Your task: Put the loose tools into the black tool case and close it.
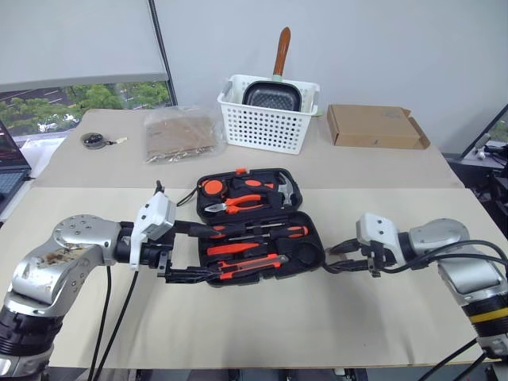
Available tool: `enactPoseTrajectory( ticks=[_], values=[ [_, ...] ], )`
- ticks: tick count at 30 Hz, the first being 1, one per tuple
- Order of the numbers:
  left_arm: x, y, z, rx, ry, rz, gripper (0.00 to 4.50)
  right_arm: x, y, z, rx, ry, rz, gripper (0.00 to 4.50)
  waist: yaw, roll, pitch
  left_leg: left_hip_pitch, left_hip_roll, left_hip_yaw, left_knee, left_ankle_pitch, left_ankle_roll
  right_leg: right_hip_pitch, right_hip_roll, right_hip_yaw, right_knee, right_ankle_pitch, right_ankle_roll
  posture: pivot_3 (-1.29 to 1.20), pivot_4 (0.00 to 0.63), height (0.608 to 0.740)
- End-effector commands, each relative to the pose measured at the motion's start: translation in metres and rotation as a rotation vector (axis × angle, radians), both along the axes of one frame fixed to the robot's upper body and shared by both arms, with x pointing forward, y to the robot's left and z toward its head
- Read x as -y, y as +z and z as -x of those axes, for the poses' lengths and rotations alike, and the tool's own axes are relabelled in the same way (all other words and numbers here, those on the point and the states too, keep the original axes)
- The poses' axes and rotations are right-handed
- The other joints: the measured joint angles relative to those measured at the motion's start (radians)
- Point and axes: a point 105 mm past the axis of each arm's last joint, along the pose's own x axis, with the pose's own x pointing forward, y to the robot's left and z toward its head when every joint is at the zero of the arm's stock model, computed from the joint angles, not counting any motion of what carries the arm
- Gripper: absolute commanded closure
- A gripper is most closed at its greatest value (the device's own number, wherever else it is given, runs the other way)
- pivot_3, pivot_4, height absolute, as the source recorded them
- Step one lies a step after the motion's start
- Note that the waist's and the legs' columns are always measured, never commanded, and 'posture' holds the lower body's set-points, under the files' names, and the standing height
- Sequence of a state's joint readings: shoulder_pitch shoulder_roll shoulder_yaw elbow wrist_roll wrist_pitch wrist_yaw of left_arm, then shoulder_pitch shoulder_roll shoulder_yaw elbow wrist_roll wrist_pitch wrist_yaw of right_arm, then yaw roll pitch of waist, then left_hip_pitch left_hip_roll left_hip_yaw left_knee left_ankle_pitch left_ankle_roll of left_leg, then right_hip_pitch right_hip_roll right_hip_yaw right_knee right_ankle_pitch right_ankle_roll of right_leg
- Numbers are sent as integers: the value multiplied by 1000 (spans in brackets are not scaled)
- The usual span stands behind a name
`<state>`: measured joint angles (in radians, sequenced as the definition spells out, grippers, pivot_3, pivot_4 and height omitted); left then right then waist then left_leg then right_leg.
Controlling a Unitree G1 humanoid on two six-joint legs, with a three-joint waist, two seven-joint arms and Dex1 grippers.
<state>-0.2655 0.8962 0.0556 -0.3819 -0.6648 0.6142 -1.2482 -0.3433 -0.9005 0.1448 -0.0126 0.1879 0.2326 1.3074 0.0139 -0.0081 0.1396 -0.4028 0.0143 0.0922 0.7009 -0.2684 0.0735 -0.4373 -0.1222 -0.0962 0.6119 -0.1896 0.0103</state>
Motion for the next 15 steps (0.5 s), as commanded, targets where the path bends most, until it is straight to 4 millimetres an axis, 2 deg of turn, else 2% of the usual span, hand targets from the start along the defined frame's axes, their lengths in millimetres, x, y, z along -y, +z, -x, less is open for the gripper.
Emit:
enactPoseTrajectory(
  ticks=[1,10,14,15],
  values=[
    [3,5,3,36,-24,-1,0,2,19,3,26,14,0,2692,0,0,0,0,0,0,0,0,0,0,0,0,0,0,0,0,150,700],
    [3,4,4,33,-31,-2,0,4,-3,3,16,2,91,2692,0,0,0,0,0,0,0,0,0,0,0,0,0,0,0,0,150,700],
    [2,4,4,32,-30,-7,0,2,-5,2,16,6,91,2692,0,0,0,0,0,0,0,0,0,0,0,0,0,0,0,0,150,700],
    [2,4,4,32,-30,-7,0,2,-5,2,15,5,90,2931,0,0,0,0,0,0,0,0,0,0,0,0,0,0,0,0,150,700]
  ],
)
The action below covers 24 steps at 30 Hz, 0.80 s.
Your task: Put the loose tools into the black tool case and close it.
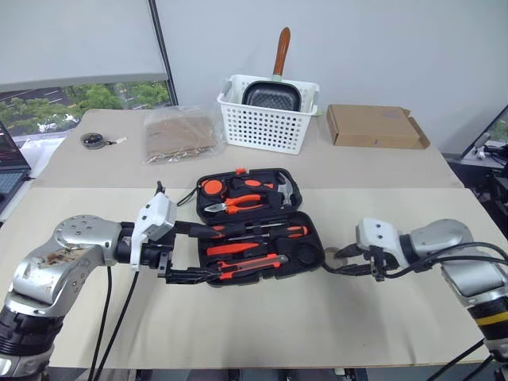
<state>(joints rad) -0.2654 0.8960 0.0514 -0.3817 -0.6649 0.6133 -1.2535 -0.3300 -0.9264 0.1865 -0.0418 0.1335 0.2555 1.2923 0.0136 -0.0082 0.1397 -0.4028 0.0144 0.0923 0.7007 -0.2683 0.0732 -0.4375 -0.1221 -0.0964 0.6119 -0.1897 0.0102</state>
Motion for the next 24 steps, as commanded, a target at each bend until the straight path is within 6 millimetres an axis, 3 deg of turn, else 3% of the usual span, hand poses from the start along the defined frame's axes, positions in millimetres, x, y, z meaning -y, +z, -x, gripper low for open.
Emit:
enactPoseTrajectory(
  ticks=[1,3,5,6,10,15,19,24],
  values=[
    [2,5,3,36,-23,-7,0,-1,6,-2,34,9,3,3194,0,0,0,0,0,0,0,0,0,0,0,0,0,0,0,0,150,700],
    [1,4,2,36,-23,-7,0,0,5,-1,27,8,7,3671,0,0,0,0,0,0,0,0,0,0,0,0,0,0,0,0,150,700],
    [1,4,2,36,-23,-7,0,1,5,-1,25,8,8,4422,0,0,0,0,0,0,0,0,0,0,0,0,0,0,0,0,150,700],
    [1,4,2,36,-23,-8,0,1,5,-1,26,8,8,4480,0,0,0,0,0,0,0,0,0,0,0,0,0,0,0,0,150,700],
    [2,3,2,34,-32,-7,0,2,11,-1,34,-3,-2,4480,0,0,0,0,0,0,0,0,0,0,0,0,0,0,0,0,150,700],
    [3,2,2,32,-43,-8,0,11,40,-12,113,-31,4,4480,0,0,0,0,0,0,0,0,0,0,0,0,0,0,0,0,150,700],
    [2,2,2,34,-46,-13,0,-9,64,-15,159,30,-35,4480,-3,0,1,0,0,1,0,0,0,-1,0,0,0,0,-1,0,150,700],
    [2,2,2,40,-51,-16,0,-48,61,1,106,157,-96,4480,-1,0,1,1,1,0,-3,1,-2,-1,1,-1,0,0,-2,0,150,700]
  ],
)
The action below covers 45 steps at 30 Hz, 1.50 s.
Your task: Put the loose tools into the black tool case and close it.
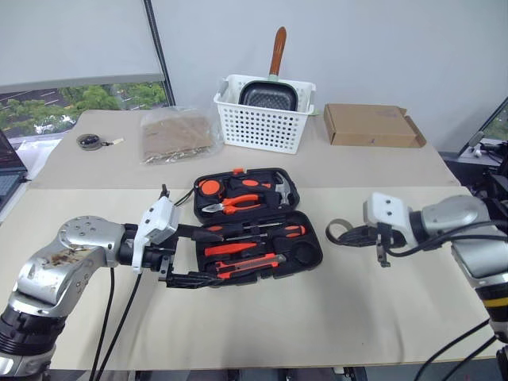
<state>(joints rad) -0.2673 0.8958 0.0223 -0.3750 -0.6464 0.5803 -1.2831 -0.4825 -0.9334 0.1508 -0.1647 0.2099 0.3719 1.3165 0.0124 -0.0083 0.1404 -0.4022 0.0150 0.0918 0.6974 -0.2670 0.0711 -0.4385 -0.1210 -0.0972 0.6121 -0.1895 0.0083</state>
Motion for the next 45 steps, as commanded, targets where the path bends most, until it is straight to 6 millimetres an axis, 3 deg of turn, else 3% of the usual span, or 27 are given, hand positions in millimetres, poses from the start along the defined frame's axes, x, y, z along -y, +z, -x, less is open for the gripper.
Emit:
enactPoseTrajectory(
  ticks=[1,12,20,25,30,35,36,38,42,45],
  values=[
    [-1,7,-1,39,-9,-1,0,-25,-2,13,-33,93,-27,4480,0,0,0,0,0,0,0,0,0,0,0,0,0,0,0,0,150,700],
    [-2,7,-2,41,-9,-12,0,-27,-34,19,-108,95,40,4480,2,0,0,-1,-1,1,1,0,0,0,0,0,0,0,0,0,150,700],
    [-4,6,-1,32,-6,-16,0,-34,-28,19,-96,106,4,1837,1,-1,0,0,-1,0,1,0,0,0,0,-1,0,0,0,0,150,700],
    [-8,7,-4,33,27,-3,0,-38,-4,9,-58,70,-97,127,1,-1,0,0,-1,0,1,0,0,0,0,-1,0,0,0,0,150,700],
    [-27,11,-34,19,254,139,0,-26,25,-40,7,-156,-359,49,-1,-2,1,1,-1,0,1,1,-1,1,0,0,0,1,-1,0,150,700],
    [-46,7,-59,-93,471,289,0,-12,8,-86,-84,-424,-504,49,1,-4,2,3,0,0,0,2,-3,3,3,0,1,3,-2,0,150,700],
    [-55,4,-70,-133,555,321,0,-6,9,-106,-115,-551,-560,49,-1,-4,2,2,0,0,0,2,-3,2,3,0,1,3,-3,0,150,700],
    [-66,1,-83,-193,656,365,0,-4,10,-126,-173,-683,-628,49,-4,-4,3,2,0,1,1,7,-10,1,4,1,3,7,-9,0,150,700],
    [-87,-11,-110,-306,862,393,0,-13,5,-145,-340,-799,-703,49,-12,-4,3,0,0,0,-2,10,-14,-1,7,1,2,9,-12,0,150,700],
    [-99,-30,-125,-382,1013,319,0,-23,-1,-150,-395,-810,-705,49,-15,-4,3,1,1,0,-3,10,-14,0,7,0,2,9,-12,0,150,700]
  ],
)
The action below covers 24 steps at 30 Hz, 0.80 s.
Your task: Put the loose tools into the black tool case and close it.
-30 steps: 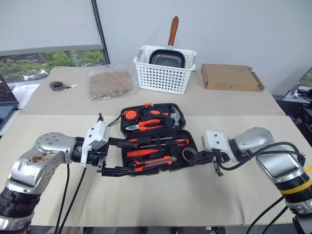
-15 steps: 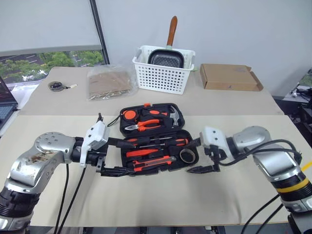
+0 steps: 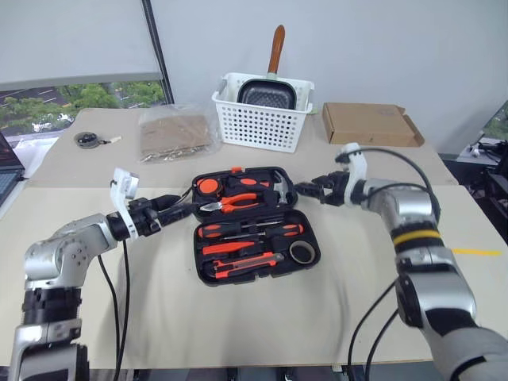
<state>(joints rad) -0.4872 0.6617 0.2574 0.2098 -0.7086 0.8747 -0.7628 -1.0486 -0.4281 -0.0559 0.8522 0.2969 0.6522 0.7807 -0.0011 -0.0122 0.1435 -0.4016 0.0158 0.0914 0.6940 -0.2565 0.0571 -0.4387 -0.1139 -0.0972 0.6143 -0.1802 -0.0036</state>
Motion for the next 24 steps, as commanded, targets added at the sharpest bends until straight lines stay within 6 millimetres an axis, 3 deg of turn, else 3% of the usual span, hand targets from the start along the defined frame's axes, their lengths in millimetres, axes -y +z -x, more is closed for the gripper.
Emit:
enactPoseTrajectory(
  ticks=[1,2,5,16,24],
  values=[
    [-15,-12,-15,-102,136,-37,0,-11,-7,-5,-54,-3,-45,49,-4,0,0,0,0,0,-1,0,0,0,0,0,0,0,0,0,150,700],
    [-14,-11,-17,-104,139,-27,0,-14,-9,-6,-58,1,-40,49,-7,0,0,0,0,0,-1,0,0,0,0,0,1,0,0,0,150,700],
    [-7,-6,-22,-101,145,29,0,-19,-11,-8,-60,4,-30,682,-11,0,0,-3,-1,0,0,0,0,0,0,0,2,0,0,0,150,700],
    [-1,-10,-27,-125,151,58,0,-27,-12,-11,-52,3,-46,4493,-19,0,0,-2,0,0,-1,1,-2,-1,0,0,3,1,1,0,150,700],
    [9,-21,-26,-163,112,79,0,-29,-13,-11,-47,2,-59,4493,-19,0,0,-2,0,0,0,1,-2,-1,-1,0,4,2,0,0,150,700]
  ],
)
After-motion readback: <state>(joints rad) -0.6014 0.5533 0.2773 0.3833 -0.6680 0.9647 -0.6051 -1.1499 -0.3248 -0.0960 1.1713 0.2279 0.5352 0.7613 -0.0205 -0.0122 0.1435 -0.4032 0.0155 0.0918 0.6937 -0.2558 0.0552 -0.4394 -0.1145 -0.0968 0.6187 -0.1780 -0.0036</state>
